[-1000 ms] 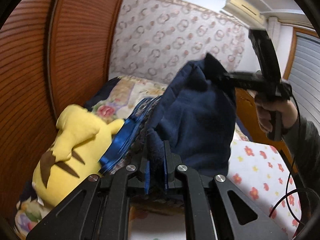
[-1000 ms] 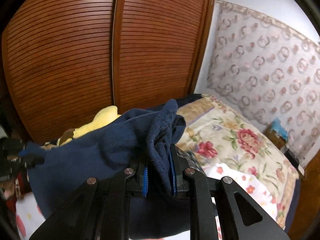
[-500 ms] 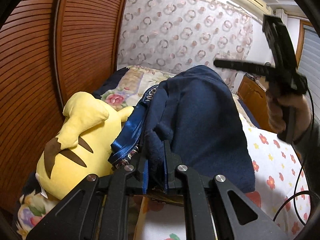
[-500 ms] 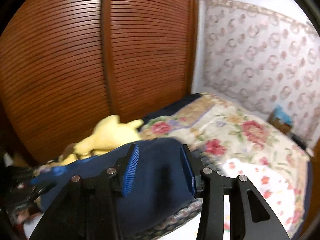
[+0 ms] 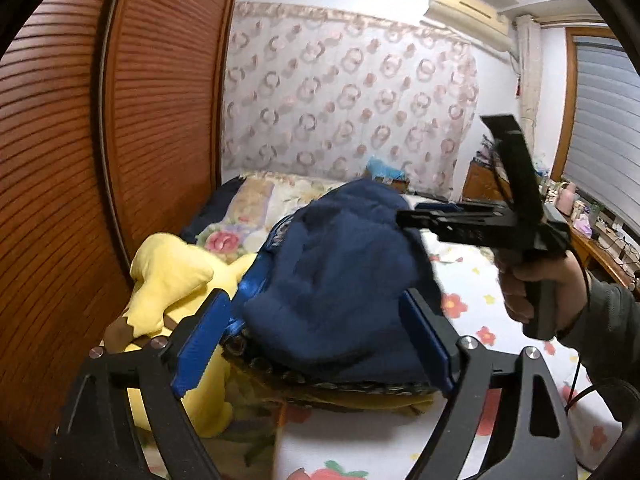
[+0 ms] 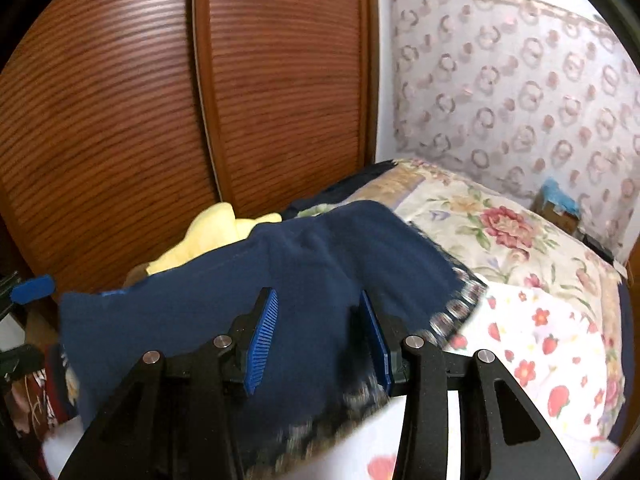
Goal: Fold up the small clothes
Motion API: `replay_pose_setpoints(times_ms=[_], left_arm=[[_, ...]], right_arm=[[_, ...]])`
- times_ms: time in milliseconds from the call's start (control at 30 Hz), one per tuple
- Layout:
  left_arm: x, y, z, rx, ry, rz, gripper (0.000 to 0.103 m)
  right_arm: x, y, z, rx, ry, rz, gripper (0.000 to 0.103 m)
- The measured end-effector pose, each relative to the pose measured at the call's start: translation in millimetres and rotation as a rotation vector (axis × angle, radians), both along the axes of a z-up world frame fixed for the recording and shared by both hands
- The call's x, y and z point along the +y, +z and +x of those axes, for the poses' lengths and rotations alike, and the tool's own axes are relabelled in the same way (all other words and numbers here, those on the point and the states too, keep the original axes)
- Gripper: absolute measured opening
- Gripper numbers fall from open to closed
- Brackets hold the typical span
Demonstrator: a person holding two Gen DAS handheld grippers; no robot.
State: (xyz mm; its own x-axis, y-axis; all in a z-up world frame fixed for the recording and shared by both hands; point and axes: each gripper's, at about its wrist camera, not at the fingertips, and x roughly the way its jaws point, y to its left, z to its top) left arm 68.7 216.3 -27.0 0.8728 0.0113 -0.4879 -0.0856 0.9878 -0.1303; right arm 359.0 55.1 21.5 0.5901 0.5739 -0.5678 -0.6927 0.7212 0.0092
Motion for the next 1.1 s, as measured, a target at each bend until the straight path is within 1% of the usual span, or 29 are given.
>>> replay_pose_setpoints(times_ms=[67, 167, 267, 400, 533, 600, 667, 700, 767, 867, 1100], left_arm=[[-10, 5, -4, -0.006, -0.01, 0.012, 0.086], [-26, 11, -7, -0.015, -0.025, 0.025, 0.086], [-40, 14, -8, -0.024, -0.051, 0.019, 0.086], [-67, 20, -13, -0.033, -0.092, 0.04, 0.086], [-93, 22, -19, -0.025, -0.134, 0.043, 0.086], [-105, 23, -22, -0.021, -0.157, 0.038, 0.087], [-118, 24, -26, -0.021, -0.18, 0.04, 0.086], [-123, 25, -27, -0.022, -0.187, 0.042, 0.086], [-137, 25, -29, -0.023, -0.208, 0.041, 0.086], [-155, 25, -33, -0.018, -0.228, 0.051, 0.086], [-181, 30, -36, -0.019, -0.252, 0.073, 0.087]], right_arm=[[-19, 5, -26, -0.013, -0.015, 0.016, 0.044], [-56, 4, -67, -0.031, -0.053, 0.034, 0.044], [-85, 3, -99, -0.044, -0.083, 0.05, 0.044], [-116, 0, -138, -0.051, -0.146, 0.061, 0.045], [-144, 3, -185, -0.057, -0.199, 0.079, 0.051], [-158, 4, -209, -0.058, -0.227, 0.094, 0.058], [-165, 6, -228, -0.059, -0.246, 0.107, 0.063], [-167, 5, -235, -0.06, -0.259, 0.112, 0.068], [-173, 4, -247, -0.064, -0.286, 0.117, 0.072], [-183, 4, -270, -0.075, -0.35, 0.123, 0.073], [-201, 5, -312, -0.095, -0.456, 0.158, 0.073]])
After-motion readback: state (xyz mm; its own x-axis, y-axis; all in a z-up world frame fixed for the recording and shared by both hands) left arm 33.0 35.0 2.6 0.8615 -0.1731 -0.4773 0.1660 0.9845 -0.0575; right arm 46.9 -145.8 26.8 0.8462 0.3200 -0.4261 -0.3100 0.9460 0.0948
